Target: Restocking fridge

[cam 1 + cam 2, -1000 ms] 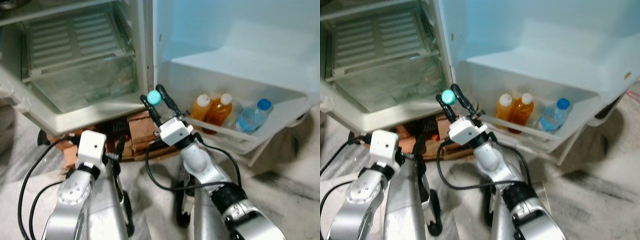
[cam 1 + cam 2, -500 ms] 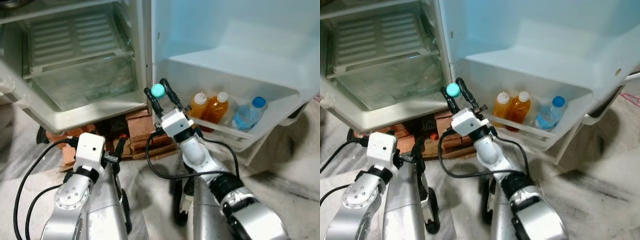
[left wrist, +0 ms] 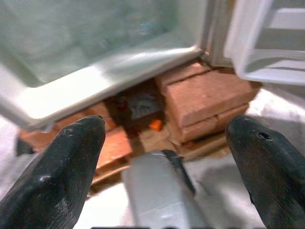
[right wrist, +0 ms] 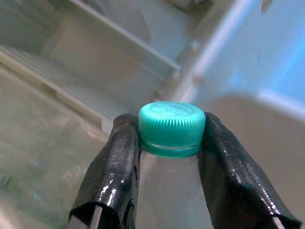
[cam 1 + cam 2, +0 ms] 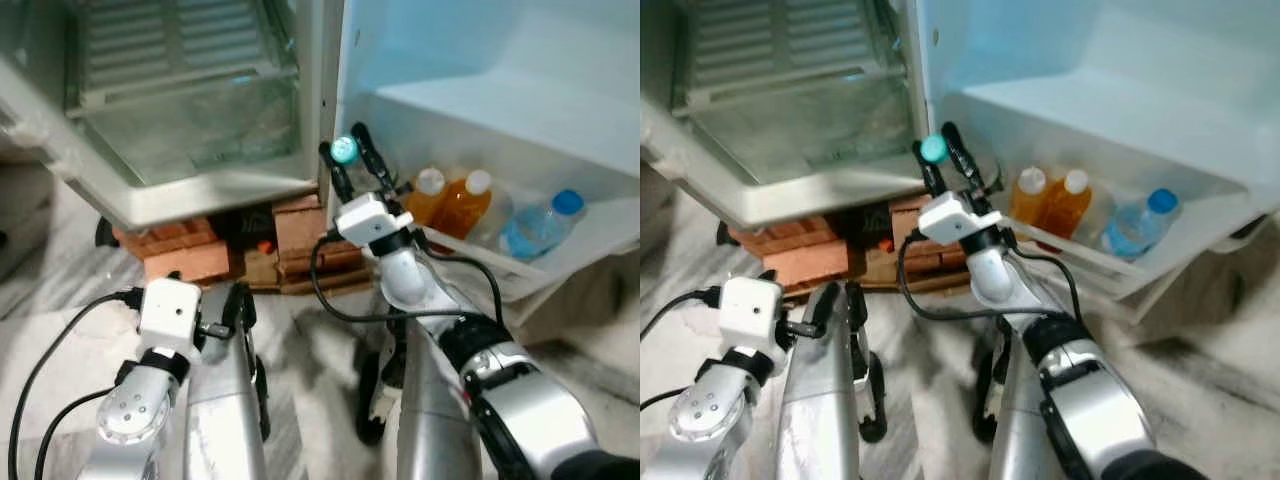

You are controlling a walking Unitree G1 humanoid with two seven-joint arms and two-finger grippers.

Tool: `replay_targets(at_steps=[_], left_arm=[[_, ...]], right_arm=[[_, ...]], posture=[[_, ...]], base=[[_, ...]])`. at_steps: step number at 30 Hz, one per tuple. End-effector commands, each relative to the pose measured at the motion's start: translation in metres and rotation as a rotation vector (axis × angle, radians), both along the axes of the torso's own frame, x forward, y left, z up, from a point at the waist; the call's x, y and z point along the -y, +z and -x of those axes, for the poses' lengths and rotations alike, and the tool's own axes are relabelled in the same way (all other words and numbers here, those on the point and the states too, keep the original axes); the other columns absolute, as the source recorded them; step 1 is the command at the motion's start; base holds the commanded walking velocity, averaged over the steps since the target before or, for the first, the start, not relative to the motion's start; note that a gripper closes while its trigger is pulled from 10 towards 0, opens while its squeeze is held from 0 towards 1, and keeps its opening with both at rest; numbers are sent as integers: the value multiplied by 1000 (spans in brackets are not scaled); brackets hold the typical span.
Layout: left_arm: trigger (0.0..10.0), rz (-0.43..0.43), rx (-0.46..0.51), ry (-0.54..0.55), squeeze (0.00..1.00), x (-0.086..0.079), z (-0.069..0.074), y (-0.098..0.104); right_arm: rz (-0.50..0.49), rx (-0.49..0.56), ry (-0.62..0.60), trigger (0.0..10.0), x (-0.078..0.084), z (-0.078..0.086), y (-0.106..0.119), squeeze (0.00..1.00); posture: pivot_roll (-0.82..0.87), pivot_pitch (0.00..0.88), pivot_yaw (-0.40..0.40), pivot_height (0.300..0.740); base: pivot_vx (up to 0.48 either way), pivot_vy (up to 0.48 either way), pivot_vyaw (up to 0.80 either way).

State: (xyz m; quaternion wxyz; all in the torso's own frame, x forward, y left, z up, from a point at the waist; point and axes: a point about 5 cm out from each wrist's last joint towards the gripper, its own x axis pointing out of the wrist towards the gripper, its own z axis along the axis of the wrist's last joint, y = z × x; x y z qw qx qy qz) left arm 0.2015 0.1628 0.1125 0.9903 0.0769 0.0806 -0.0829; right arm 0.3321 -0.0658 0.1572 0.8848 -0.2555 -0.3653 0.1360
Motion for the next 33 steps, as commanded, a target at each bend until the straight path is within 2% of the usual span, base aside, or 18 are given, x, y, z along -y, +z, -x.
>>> replay_targets(at_steps=[1, 2, 3, 6, 7, 9, 10, 11, 17, 23, 24, 27, 32, 33], left_arm=[[10000, -19, 1, 2, 0, -2, 2, 3], [10000, -22, -5, 0, 0, -2, 2, 3], [10000, -22, -8, -1, 0, -2, 2, 3], [10000, -26, -16, -5, 0, -2, 2, 3], [10000, -26, -16, -5, 0, -2, 2, 3], [10000, -31, -21, -8, 0, -3, 1, 2], [10000, -32, -21, -7, 0, -3, 0, 2], [10000, -34, -22, -6, 0, -3, -1, 2], [10000, -44, -19, -8, 0, -2, -7, 0], [10000, -57, -15, 5, 0, -2, -18, -6], [10000, -57, -15, 5, 0, -2, -18, -6], [10000, -73, -4, 18, 0, -2, -28, -11], [10000, -81, -3, 26, 0, -2, -37, -16], [10000, -83, 2, 20, 0, -1, -40, -17]], right_arm=[[-23, -77, -35, 10000, 5, -1, -13, 0], [-66, -201, -79, 10000, 10, -1, -30, 0], [-80, -242, -95, 10000, 12, -1, -36, 0], [-173, -461, -153, 10000, 20, 1, -63, 0], [-173, -461, -153, 10000, 20, 1, -63, 0], [-220, -542, -198, 10000, 28, 2, -74, 0], [-223, -551, -207, 10000, 30, 2, -75, 408], [-237, -557, -213, 10000, 33, 0, -74, 1000], [-293, -527, -196, 10000, 41, -11, -57, 1000], [-324, -443, -101, 10000, 46, -25, -22, 1000], [-324, -443, -101, 10000, 46, -25, -22, 1000], [-331, -441, 41, 10000, 45, -30, -2, 1000], [-304, -461, 129, 10000, 48, -28, 8, 1000], [-285, -460, 162, 10000, 50, -23, 10, 1000]], posture=[[220, 394, 3, 496], [221, 397, 4, 496], [221, 397, 4, 496], [224, 398, 7, 496], [224, 398, 7, 496], [223, 395, 9, 496], [223, 393, 10, 496], [218, 386, 11, 496], [206, 359, 8, 496], [175, 302, -4, 496], [175, 302, -4, 496], [140, 244, -8, 496], [107, 197, 0, 496], [94, 174, 8, 496]], base=[[0, 0, 0], [0, 0, 0], [0, 0, 0], [0, 0, 0], [0, 0, 0], [0, 0, 0], [0, 0, 0], [0, 0, 0], [0, 0, 0], [0, 0, 0], [0, 0, 0], [0, 0, 0], [0, 0, 0], [0, 0, 0]])
